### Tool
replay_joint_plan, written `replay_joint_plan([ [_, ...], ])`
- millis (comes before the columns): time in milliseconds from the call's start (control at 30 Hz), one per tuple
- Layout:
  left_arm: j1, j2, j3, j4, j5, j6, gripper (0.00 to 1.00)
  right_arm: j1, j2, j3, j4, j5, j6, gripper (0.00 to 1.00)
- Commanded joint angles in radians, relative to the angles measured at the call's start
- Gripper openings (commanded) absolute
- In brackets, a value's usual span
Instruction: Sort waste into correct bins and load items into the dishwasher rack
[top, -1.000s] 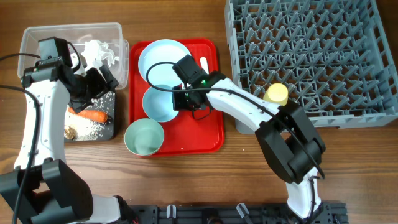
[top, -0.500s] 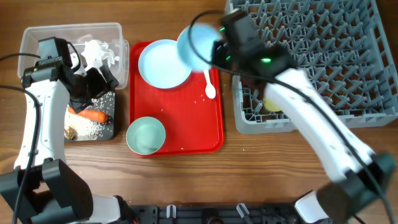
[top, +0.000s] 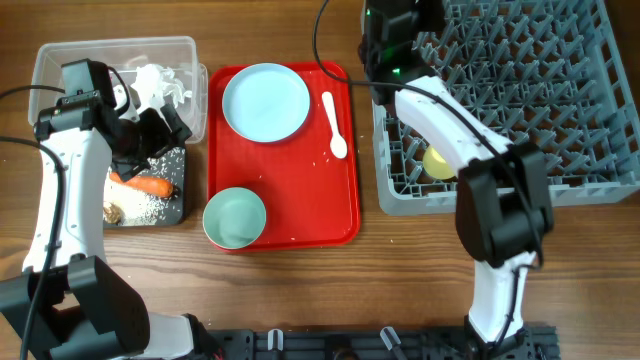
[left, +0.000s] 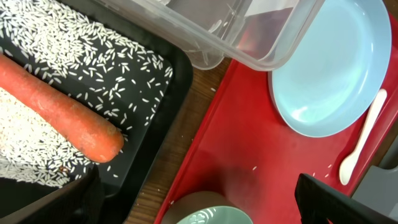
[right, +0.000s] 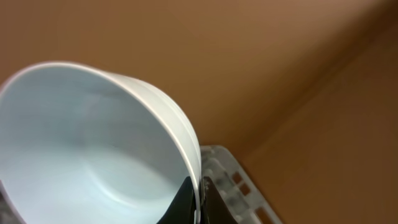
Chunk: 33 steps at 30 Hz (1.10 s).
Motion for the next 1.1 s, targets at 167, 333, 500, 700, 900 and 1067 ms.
replay_joint_plan([
  [167, 0.002, -0.005, 0.017, 0.000, 0.002, -0.002, 1.00, -0.031, 0.147, 0.005, 0.086, -0.022, -0.177, 0.04],
  [333, 0.002, -0.005, 0.017, 0.000, 0.002, -0.002, 1.00, -0.058, 0.182, 0.005, 0.130, -0.064, -0.144, 0.04],
  [500, 0.002, -0.005, 0.017, 0.000, 0.002, -0.002, 1.00, -0.059, 0.205, 0.005, 0.127, -0.141, -0.098, 0.04],
  [700, 0.002, -0.005, 0.017, 0.000, 0.002, -0.002, 1.00, -0.002, 0.205, 0.005, 0.080, -0.150, -0.103, 0.04],
  [900, 0.002, -0.005, 0.017, 0.000, 0.002, -0.002, 1.00, 0.069, 0.205, 0.005, -0.086, -0.150, -0.101, 0.36],
  [1067, 0.002, -0.005, 0.017, 0.000, 0.002, -0.002, 1.00, 0.125, 0.204, 0.005, -0.105, -0.141, -0.101, 0.90],
])
